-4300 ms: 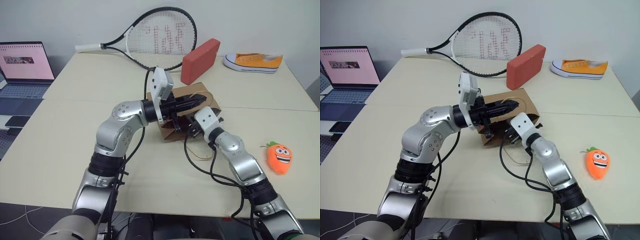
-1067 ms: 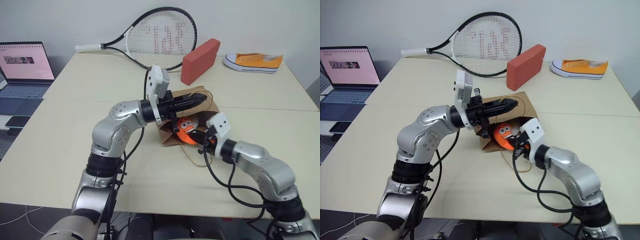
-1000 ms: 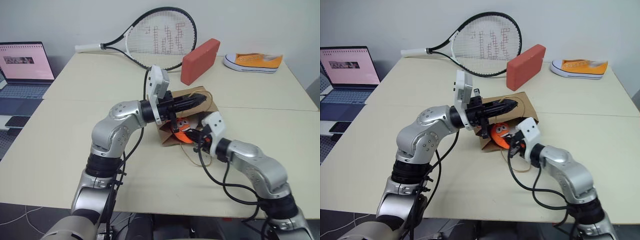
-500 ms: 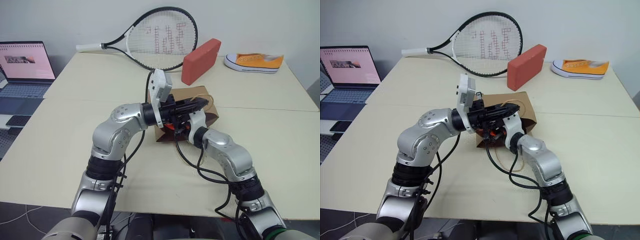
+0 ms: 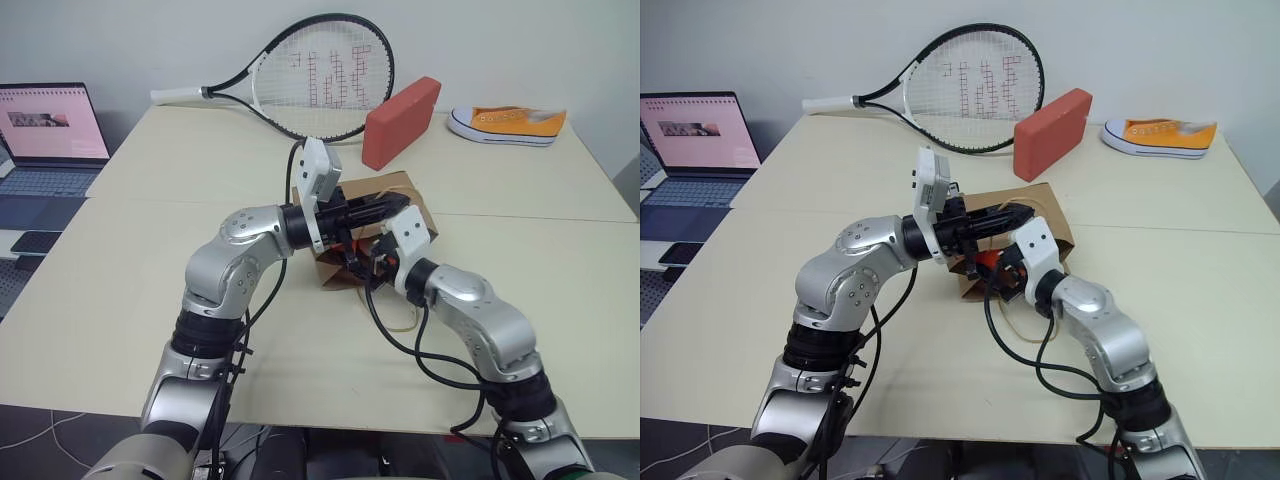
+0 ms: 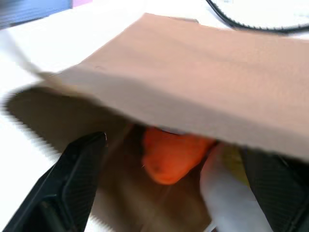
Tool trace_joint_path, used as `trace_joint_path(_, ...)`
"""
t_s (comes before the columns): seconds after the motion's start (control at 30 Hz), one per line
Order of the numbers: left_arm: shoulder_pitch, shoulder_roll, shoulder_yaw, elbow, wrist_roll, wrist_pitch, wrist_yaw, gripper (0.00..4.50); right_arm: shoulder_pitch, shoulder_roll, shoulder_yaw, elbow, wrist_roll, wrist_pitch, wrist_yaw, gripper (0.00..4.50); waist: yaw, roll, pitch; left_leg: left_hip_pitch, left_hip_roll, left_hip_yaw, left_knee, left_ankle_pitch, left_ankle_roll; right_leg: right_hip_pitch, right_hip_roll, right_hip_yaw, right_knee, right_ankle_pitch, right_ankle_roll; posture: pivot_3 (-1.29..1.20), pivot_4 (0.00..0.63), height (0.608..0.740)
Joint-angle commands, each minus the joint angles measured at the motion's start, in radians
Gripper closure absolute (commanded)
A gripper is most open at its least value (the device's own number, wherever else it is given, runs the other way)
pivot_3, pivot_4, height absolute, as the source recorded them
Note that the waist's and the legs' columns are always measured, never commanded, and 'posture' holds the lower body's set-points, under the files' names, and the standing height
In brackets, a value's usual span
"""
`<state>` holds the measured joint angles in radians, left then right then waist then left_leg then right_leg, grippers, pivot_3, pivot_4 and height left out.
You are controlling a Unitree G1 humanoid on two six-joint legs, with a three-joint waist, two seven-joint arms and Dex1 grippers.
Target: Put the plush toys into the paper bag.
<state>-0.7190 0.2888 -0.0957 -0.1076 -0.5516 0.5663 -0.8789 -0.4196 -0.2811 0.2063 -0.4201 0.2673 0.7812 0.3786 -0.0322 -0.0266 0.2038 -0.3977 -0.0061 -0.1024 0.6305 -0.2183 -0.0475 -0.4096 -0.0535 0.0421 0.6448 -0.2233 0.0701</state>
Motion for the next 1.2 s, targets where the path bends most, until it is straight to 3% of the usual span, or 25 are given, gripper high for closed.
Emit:
trace_joint_path(0.03,-0.017,-0.011,0.003,-0.009,0.015,-0.036,0.016,4.50,0.021,-0.105,-0.053,-0.169,0.077,0.068,0.093,0.04,0.000,0.000,0.000,0.000,0.000,0.000,0.000,0.000,0.000,0.000,0.000,0.000,0.000,0.000,0.000,0.00,0.150,0.740)
trace_joint_path(0.23,-0.018,-0.018,0.005,0.005,0.023,-0.050,0.023,4.50,0.132,-0.355,-0.217,-0.342,0.258,0.174,0.273,0.04,0.005,0.000,0.000,-0.001,0.000,0.000,0.000,0.000,0.000,0.000,0.000,-0.001,-0.001,0.000,0.000,0.00,0.150,0.740)
trace_joint_path(0.37,-0.018,-0.019,0.003,0.007,0.026,-0.056,0.021,4.50,0.241,-0.503,-0.272,-0.362,0.238,0.112,0.344,0.04,0.004,0.000,0.000,-0.001,0.000,0.000,0.000,0.000,0.000,0.001,0.000,0.000,-0.001,0.000,0.000,0.00,0.150,0.740)
trace_joint_path(0.53,-0.012,-0.018,-0.011,0.008,0.036,-0.068,0.010,4.50,0.344,-0.436,-0.242,-0.253,0.167,0.037,0.246,0.04,0.001,-0.001,0.000,0.000,0.000,0.001,0.000,0.000,0.000,0.001,0.000,0.000,-0.001,0.000,0.000,0.00,0.150,0.740)
trace_joint_path(0.7,-0.017,-0.019,-0.014,0.014,0.039,-0.073,0.005,4.50,0.356,-0.313,-0.156,-0.081,0.078,-0.056,0.165,0.04,0.001,0.000,0.000,0.000,0.000,0.002,0.001,0.000,0.000,0.001,0.000,0.001,-0.001,0.000,0.000,0.00,0.150,0.740)
trace_joint_path(0.8,-0.016,-0.017,-0.016,0.011,0.045,-0.075,0.004,4.50,0.350,-0.300,-0.105,-0.003,-0.011,-0.130,0.142,0.04,0.002,0.000,0.000,0.000,0.000,0.001,0.001,0.000,0.000,0.001,0.000,0.001,-0.001,0.000,0.000,0.00,0.150,0.740)
trace_joint_path(0.9,-0.009,-0.010,-0.012,0.001,0.046,-0.072,0.005,4.50,0.348,-0.280,-0.110,0.011,-0.003,-0.135,0.147,0.62,0.002,0.000,0.000,0.000,0.000,0.001,0.001,0.000,0.000,0.001,0.000,0.001,-0.001,0.000,0.000,0.00,0.150,0.740)
trace_joint_path(1.2,-0.004,0.002,-0.008,-0.006,0.047,-0.072,0.011,4.50,0.311,-0.253,-0.098,0.031,-0.009,-0.142,0.159,3.89,0.002,0.000,0.000,0.000,0.000,0.001,0.001,0.000,0.000,0.001,0.000,0.001,-0.001,0.000,0.000,0.00,0.150,0.740)
